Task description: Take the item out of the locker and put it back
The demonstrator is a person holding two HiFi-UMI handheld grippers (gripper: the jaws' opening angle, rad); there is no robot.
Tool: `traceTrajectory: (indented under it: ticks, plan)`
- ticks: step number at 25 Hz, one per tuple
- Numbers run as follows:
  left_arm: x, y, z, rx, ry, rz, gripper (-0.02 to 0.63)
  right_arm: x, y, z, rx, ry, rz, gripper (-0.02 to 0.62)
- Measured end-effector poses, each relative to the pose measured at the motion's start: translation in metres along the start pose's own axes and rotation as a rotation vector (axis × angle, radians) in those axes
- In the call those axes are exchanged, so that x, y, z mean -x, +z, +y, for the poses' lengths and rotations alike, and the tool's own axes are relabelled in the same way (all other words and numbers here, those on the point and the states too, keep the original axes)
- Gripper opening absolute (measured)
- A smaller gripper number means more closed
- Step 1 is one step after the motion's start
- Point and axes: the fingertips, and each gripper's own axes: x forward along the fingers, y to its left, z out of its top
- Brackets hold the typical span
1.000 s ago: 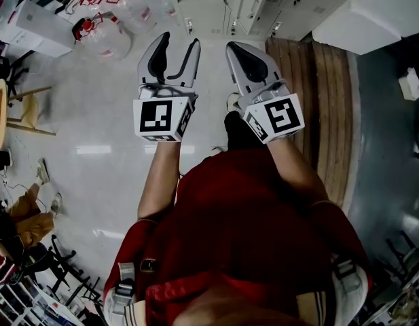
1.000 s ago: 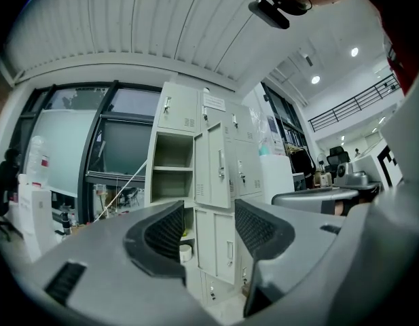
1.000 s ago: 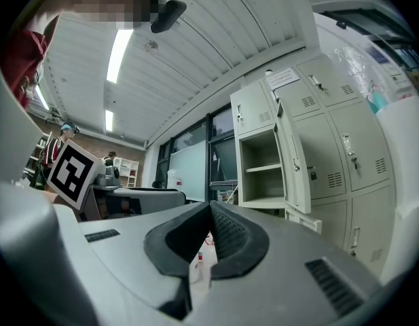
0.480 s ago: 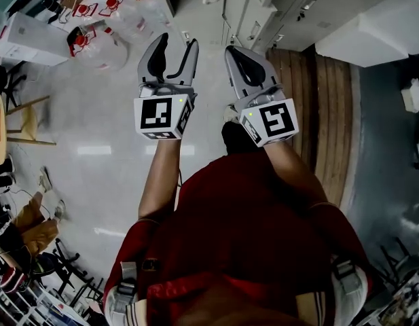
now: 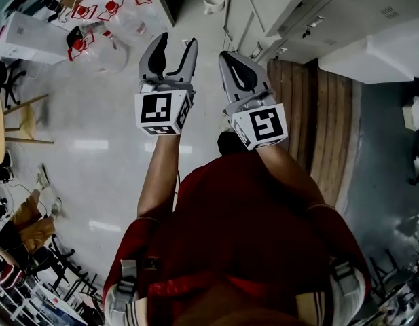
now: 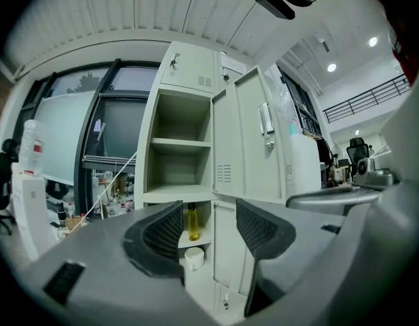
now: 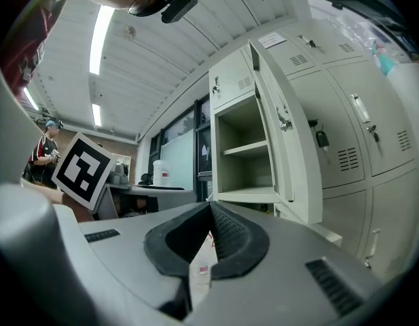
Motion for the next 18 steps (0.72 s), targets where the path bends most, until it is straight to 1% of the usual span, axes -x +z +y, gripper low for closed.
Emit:
traceTrajectory:
  ticks: [6,11,18]
  plan:
    - [-0.033,-0.008,0.015,0.003,0.023,0.023,0.225,-0.026,-0.010,-0.015,-0.025,0.031,0.028,-0.003]
    - [-0.057,-0.011,0.019,0.006,0.037,0.034,0.225,-0.039,-0.014,-0.028,-0.040,0.027,0.037,-0.003]
    - [-0.086,-0.022,0.027,0.017,0.048,0.066,0.233,-0.055,-0.034,-0.040,-0.034,-0.021,0.074,-0.003]
